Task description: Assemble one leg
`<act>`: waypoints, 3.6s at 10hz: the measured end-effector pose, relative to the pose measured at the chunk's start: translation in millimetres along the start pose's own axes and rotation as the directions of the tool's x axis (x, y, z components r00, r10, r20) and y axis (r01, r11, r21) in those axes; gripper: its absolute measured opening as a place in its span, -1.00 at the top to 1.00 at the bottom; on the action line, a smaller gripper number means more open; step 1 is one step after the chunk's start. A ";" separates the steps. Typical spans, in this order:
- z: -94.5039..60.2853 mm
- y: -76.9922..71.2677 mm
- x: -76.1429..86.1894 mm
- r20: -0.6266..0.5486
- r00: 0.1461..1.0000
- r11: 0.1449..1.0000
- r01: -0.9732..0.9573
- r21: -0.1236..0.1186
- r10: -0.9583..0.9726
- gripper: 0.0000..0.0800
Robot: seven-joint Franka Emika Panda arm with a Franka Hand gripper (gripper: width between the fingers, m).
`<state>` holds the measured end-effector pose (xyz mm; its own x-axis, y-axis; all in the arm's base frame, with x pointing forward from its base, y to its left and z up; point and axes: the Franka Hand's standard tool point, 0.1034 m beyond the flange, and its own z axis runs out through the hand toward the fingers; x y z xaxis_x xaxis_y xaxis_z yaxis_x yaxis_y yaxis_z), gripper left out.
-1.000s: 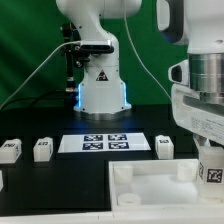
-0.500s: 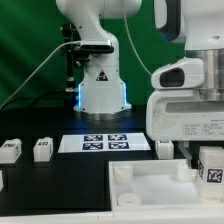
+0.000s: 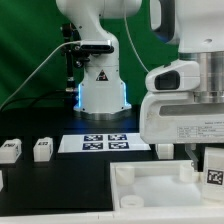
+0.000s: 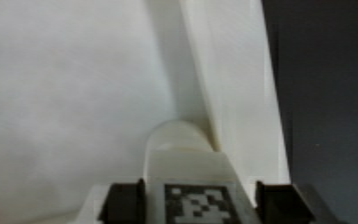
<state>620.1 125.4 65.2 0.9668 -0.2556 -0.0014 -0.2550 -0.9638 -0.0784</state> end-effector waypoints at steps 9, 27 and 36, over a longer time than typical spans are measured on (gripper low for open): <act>3.1 -9.2 4.0 0.083 0.425 0.415 -0.902 0.118 0.901 0.26; -2.5 -2.1 7.3 -0.097 0.986 0.990 0.141 0.015 -0.139 0.06; 4.2 -5.4 10.4 0.073 -0.003 -0.013 -0.990 0.141 0.997 0.26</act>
Offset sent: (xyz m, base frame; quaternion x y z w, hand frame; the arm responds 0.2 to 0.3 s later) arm 0.0098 -0.0006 -0.0080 -0.0125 -0.0032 0.2891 0.9572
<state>631.6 128.3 61.4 -0.2557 -0.9549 -0.1509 -0.9510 0.2765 -0.1386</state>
